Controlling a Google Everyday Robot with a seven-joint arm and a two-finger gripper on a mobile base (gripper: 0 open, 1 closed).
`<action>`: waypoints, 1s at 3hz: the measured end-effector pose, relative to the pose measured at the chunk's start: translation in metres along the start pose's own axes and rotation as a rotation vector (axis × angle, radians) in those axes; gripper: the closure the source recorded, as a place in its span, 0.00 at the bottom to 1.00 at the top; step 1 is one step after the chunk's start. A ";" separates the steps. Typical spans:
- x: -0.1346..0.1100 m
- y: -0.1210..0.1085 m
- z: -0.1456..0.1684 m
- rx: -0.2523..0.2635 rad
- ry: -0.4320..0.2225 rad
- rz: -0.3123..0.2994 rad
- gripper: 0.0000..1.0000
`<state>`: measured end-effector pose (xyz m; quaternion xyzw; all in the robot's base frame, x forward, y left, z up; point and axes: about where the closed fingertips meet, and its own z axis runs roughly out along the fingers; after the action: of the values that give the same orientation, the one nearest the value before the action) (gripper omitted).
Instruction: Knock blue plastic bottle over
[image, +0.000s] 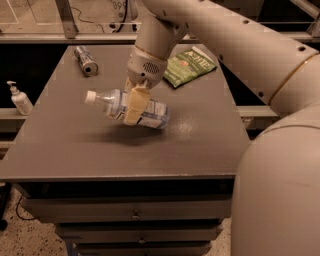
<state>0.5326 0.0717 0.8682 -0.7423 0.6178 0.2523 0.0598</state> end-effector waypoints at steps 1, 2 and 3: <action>-0.013 0.004 -0.001 0.040 -0.004 -0.003 0.12; -0.020 0.008 0.000 0.077 -0.023 0.009 0.00; -0.019 0.010 0.002 0.101 -0.036 0.030 0.00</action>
Offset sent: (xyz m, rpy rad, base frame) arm -0.0192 0.0142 0.0165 0.0369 -0.0751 -0.0827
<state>0.5202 0.0873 0.8774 -0.7245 0.6395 0.2351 0.1046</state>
